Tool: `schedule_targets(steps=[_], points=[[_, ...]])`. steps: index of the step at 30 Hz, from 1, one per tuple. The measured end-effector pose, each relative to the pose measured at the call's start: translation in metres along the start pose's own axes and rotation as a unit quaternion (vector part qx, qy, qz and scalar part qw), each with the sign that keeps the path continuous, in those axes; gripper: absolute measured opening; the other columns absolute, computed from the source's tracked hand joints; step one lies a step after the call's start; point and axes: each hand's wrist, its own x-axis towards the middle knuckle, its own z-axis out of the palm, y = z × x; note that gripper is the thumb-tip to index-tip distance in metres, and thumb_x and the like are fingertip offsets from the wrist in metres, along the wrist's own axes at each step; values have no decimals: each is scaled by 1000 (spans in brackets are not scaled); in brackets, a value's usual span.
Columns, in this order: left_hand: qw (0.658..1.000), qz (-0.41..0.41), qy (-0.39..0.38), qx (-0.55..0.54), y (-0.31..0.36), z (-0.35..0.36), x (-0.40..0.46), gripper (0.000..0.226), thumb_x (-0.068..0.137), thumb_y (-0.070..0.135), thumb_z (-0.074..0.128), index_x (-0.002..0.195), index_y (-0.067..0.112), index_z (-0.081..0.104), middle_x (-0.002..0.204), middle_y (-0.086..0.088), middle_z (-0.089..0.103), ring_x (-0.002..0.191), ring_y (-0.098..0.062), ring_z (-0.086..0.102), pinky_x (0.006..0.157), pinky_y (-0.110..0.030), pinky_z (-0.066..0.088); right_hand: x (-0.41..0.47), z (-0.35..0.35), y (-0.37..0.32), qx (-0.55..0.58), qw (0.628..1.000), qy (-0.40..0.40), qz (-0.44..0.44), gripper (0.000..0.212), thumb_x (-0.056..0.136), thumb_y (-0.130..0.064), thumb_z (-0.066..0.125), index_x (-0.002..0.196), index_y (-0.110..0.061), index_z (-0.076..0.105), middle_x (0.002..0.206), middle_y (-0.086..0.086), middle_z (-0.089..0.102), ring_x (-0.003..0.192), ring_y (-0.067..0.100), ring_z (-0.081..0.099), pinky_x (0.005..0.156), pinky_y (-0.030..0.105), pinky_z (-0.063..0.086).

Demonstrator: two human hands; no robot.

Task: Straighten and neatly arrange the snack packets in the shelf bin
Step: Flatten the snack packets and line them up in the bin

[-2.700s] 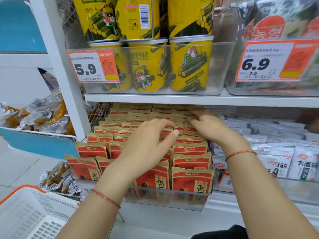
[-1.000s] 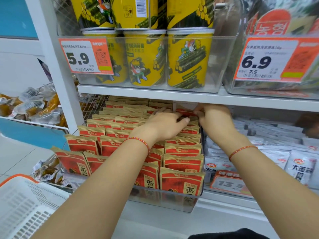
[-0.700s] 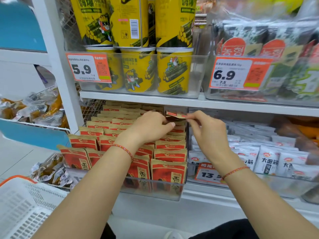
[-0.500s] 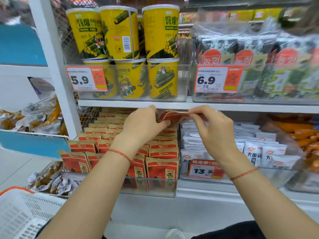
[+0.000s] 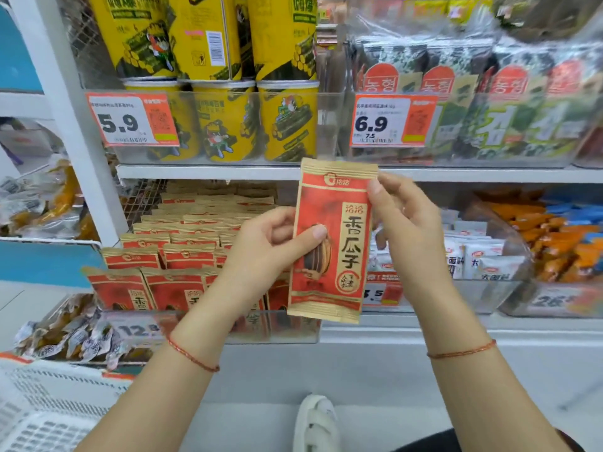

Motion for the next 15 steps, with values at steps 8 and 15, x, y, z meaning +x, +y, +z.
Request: schedule_targets(steps=[8,15], points=[[999,-37,21,-15,-31,-26,-22,40,68,34,70,104,17,65,88,-2,77,79,-20,75,66,-31,60,-44,28,22,42,985,-56,157,34,100,-27,38,91,-20,70,72,-6,70,58,4,62,49,17,46],[996,-58,35,-53,-45,-38,-24,35,70,33,68,101,17,65,86,-2,77,77,-19,75,62,-27,59,-44,44,35,40,981,-35,185,27,95,-25,46,95,-21,74,72,-1,69,57,11,57,46,20,42]])
